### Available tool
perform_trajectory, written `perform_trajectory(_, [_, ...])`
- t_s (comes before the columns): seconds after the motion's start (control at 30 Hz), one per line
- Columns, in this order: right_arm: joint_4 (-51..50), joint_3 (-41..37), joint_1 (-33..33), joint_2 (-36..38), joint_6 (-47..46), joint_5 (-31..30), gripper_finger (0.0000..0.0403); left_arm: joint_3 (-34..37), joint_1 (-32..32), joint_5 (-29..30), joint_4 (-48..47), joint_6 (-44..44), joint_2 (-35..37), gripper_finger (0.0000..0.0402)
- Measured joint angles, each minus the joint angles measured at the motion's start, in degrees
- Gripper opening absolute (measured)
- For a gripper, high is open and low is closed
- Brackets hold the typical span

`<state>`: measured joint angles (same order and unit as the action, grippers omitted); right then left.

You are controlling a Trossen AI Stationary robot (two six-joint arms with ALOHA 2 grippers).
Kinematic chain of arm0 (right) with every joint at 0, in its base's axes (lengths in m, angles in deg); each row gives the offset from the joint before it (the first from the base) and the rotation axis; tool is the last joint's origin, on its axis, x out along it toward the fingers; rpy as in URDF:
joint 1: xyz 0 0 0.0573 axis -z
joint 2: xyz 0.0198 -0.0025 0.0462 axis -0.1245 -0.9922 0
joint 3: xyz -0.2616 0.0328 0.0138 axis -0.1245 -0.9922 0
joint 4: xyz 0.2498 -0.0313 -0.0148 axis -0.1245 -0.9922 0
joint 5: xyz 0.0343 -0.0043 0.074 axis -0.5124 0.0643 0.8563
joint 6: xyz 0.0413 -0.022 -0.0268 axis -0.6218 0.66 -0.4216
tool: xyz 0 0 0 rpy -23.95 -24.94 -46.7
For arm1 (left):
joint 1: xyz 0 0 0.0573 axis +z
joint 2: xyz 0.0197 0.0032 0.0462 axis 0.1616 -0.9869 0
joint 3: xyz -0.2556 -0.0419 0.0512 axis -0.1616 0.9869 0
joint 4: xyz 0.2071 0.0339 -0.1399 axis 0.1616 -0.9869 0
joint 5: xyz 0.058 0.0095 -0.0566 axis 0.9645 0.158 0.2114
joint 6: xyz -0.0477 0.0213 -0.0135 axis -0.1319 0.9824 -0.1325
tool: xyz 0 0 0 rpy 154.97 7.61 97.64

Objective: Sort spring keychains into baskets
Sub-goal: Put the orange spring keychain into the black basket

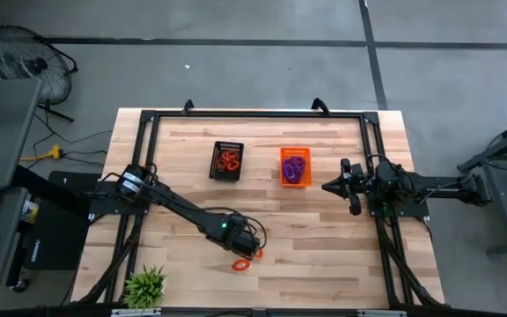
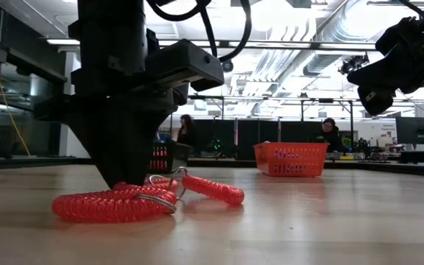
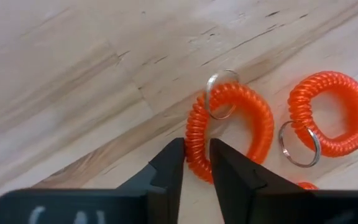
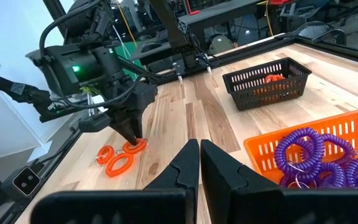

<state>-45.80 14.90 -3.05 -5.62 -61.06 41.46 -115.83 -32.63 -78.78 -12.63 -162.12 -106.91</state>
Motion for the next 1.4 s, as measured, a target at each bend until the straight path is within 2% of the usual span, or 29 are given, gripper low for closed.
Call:
perform_trajectory(0.27, [0.0,0.0,0.0,0.0,0.0,0.0,0.0011,0.23,0.02,0.14,0.55,0.61,0.02,0.0012])
perform_trajectory(0.5, [0.0,0.0,0.0,0.0,0.0,0.0,0.0011,-1.77,0.02,0.86,-1.05,1.13,-0.16,0.0016])
perform_trajectory(0.77, [0.0,0.0,0.0,0.0,0.01,-0.03,0.0011,-10.82,0.4,6.52,-14.8,6.26,-0.75,0.0015])
perform_trajectory(1.0, [0.02,0.0,0.0,0.0,0.0,-0.02,0.0011,-18.64,1.35,8.55,-29.77,8.84,-0.45,0.0014])
perform_trajectory(1.17, [0.02,0.0,-0.01,0.0,0.0,0.0,0.0011,-22.59,4.57,9.79,-37.48,11.14,-0.47,0.0014])
perform_trajectory(1.4, [0.0,0.0,-0.01,0.0,0.0,-0.02,0.0011,-26.53,11.96,12.14,-43.38,17.55,-0.44,0.0014])
